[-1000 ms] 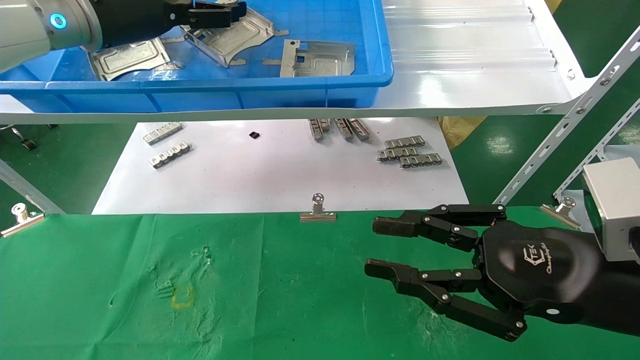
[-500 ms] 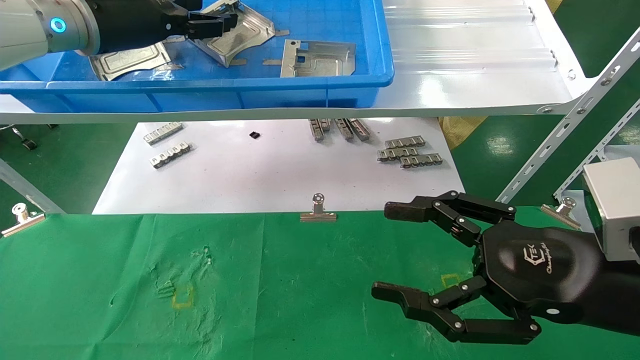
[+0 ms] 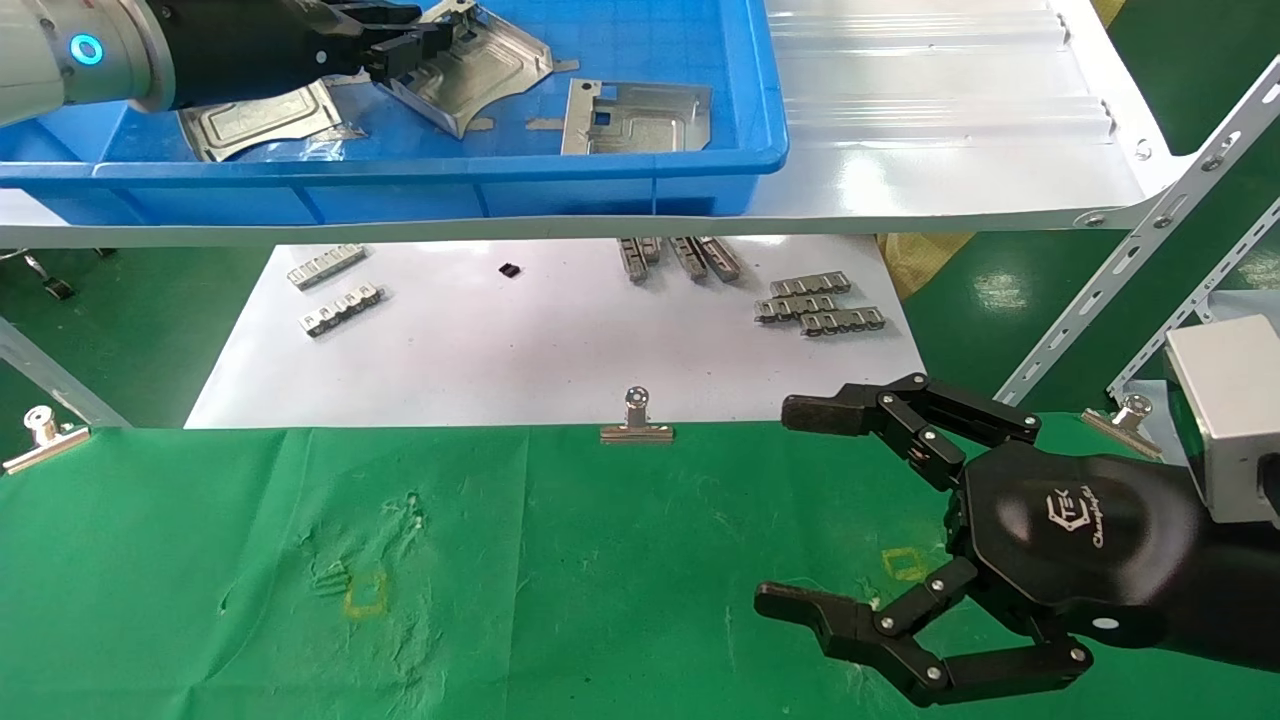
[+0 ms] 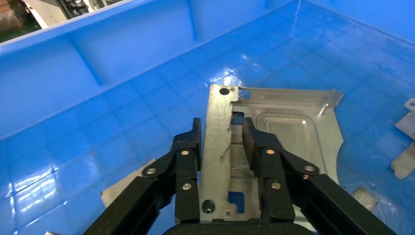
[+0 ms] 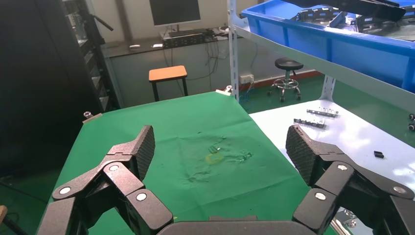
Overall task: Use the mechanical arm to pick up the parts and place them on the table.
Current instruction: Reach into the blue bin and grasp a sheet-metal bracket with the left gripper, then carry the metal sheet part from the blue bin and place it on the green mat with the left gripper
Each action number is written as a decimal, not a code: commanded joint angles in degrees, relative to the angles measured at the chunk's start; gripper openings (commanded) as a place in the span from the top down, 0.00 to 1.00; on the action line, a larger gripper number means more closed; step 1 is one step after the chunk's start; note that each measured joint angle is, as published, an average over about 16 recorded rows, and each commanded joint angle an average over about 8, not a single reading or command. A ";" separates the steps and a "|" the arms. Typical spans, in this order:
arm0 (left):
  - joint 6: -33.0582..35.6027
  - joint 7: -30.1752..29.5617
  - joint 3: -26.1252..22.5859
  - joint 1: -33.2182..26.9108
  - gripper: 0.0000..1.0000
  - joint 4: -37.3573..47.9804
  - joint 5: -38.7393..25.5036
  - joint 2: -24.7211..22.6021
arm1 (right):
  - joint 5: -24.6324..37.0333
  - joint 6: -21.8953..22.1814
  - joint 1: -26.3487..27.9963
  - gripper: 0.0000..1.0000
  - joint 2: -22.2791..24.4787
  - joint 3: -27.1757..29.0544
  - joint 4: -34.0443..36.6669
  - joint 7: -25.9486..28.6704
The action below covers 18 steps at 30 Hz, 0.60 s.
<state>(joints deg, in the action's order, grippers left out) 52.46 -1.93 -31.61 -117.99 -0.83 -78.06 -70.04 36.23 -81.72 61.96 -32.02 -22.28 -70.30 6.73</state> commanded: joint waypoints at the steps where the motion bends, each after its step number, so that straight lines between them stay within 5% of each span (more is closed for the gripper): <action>1: 0.22 0.01 -0.02 0.02 1.00 0.20 -0.03 0.06 | 0.00 0.00 0.00 0.00 0.00 0.00 0.00 0.00; 8: 4.29 1.30 1.42 0.05 1.00 -1.00 2.10 1.19 | 0.00 0.00 0.00 0.00 0.00 0.00 0.00 0.00; 18: 27.22 7.62 4.85 -0.09 1.00 -6.04 7.75 7.20 | 0.00 0.00 0.00 0.00 0.00 0.00 0.00 0.00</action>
<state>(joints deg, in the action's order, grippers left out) 79.06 5.41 -27.22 -118.00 -6.69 -70.86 -63.18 36.23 -81.72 61.96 -32.02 -22.28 -70.30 6.73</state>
